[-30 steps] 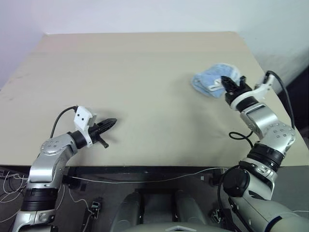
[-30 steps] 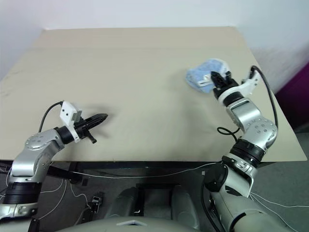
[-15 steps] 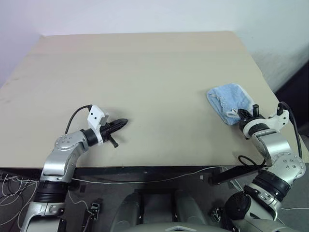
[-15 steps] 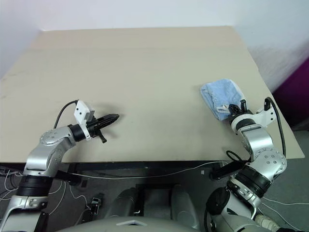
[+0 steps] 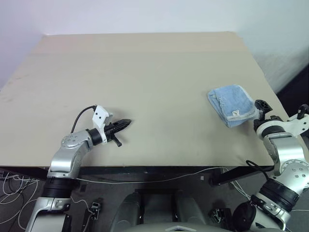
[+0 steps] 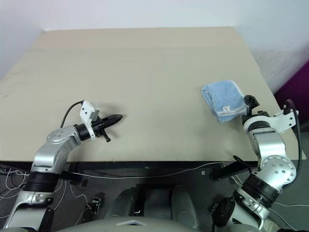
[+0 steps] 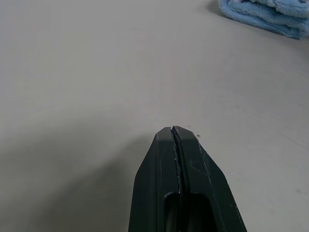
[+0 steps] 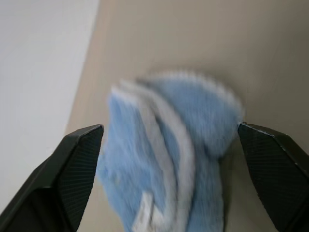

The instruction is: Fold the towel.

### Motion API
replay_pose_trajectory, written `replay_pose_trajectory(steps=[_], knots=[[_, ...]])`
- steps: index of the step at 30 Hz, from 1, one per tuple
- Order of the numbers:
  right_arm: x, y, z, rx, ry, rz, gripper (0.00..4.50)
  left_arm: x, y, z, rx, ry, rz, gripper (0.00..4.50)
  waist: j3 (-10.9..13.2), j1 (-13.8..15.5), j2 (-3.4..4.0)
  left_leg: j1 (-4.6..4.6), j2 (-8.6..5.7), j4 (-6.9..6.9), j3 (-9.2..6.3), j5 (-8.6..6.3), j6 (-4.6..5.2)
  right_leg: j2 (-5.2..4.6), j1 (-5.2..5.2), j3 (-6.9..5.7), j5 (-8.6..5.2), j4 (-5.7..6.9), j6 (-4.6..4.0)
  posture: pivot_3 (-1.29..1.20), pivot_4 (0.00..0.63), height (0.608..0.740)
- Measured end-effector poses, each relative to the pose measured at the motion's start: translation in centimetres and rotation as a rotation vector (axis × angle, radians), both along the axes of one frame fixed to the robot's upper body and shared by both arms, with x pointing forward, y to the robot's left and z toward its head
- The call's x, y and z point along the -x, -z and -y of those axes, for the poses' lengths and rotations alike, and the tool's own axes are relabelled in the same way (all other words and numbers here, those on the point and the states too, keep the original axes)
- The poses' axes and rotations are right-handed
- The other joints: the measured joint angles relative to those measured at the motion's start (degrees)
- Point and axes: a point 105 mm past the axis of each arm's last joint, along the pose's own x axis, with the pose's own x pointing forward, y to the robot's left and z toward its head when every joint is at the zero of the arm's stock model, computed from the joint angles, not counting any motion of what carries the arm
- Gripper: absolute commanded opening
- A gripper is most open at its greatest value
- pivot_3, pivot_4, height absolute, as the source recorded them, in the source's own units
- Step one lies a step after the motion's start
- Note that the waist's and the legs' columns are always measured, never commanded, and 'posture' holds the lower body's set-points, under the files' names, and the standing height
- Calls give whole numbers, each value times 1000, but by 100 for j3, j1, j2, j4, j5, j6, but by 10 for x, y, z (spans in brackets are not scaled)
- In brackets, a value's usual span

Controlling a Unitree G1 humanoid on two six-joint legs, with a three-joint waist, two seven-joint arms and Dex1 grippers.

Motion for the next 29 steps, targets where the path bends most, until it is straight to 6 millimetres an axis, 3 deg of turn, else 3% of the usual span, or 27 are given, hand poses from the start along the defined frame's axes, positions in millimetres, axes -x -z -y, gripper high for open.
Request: replay_pose_trajectory(steps=[3,6,8,10,16,20,29], knots=[[-1,-14,2,272,-55,-25,4485,-15,1,-4,-21,-88,35,0,0,5,0,0,-2,5,0,0,1,1,2,-1,0,1,1,0,150,740],[-9,-33,-18,645,-191,-27,4485,-27,4,-12,-52,-173,50,0,-1,-36,0,4,3,4,0,0,1,9,2,0,-1,1,1,0,150,740],[-17,-37,-46,902,-335,-11,4485,-30,7,-17,-68,-204,58,0,-1,-43,0,6,6,4,1,0,1,12,2,0,-1,1,1,0,150,740],[-22,-31,-77,1020,-469,44,4485,-30,9,-24,-77,-231,62,0,-1,-26,-2,5,6,6,-2,0,0,9,6,-4,-1,-1,1,0,150,740],[-33,-18,-145,1140,-728,201,4485,-16,17,-59,-114,-305,45,0,0,2,-4,2,0,17,-7,-1,1,-2,8,-6,0,-2,2,0,150,740],[-38,-12,-179,1159,-828,291,4485,-5,14,-70,-115,-316,51,0,0,33,-7,1,-1,18,-10,-1,0,-10,9,-8,0,-3,2,0,150,740],[-47,19,-188,1179,-899,273,4485,16,1,-83,-100,-365,67,0,0,146,-6,2,-3,19,-10,-2,-1,-14,9,-8,1,-4,1,0,150,740]])
